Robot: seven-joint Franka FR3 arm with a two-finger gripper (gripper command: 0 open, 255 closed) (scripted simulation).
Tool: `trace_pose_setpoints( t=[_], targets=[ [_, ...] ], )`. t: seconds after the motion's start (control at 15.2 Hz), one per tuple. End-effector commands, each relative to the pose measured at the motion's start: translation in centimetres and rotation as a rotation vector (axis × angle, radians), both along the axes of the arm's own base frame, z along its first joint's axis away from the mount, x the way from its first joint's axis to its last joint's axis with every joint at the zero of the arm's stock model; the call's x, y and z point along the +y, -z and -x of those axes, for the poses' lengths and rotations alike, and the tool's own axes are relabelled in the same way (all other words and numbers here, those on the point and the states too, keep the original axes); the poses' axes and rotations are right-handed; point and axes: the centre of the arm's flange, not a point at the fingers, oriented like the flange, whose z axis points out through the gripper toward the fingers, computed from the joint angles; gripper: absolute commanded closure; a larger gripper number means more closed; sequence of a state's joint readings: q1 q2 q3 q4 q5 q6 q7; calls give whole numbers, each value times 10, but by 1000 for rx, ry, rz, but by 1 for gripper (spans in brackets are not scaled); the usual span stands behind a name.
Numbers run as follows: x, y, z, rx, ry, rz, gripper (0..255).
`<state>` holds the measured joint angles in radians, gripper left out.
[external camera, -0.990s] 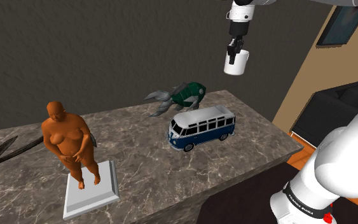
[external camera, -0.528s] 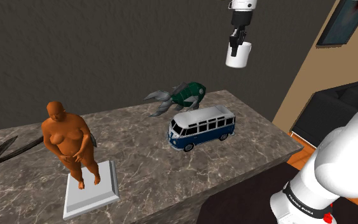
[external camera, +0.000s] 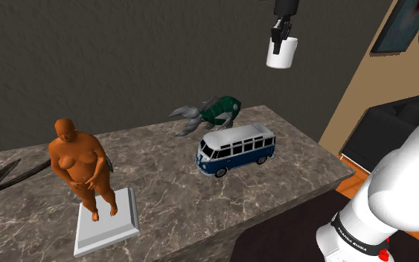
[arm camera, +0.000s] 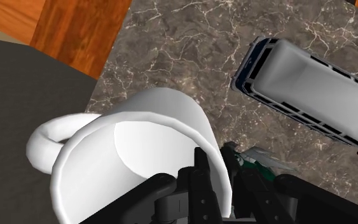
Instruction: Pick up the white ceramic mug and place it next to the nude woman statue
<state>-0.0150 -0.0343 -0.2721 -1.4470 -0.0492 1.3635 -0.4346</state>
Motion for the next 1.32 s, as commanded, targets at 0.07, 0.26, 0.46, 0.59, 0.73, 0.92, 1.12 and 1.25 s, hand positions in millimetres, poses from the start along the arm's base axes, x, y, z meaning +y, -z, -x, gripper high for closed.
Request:
trace_pose_setpoints(
  t=[0.07, 0.26, 0.46, 0.59, 0.73, 0.92, 1.12, 1.25],
  targets=[
    [0, -15, 0, 0, 0, 0, 255],
    [0, -31, 0, 0, 0, 0, 255],
    [0, -47, 0, 0, 0, 0, 255],
    [0, -57, 0, 0, 0, 0, 255],
    [0, -68, 0, 0, 0, 0, 255],
    [0, -84, 0, 0, 0, 0, 255],
    [25, -84, 5, 0, 0, 0, 255],
    [51, -84, 10, 0, 0, 0, 255]
  ],
)
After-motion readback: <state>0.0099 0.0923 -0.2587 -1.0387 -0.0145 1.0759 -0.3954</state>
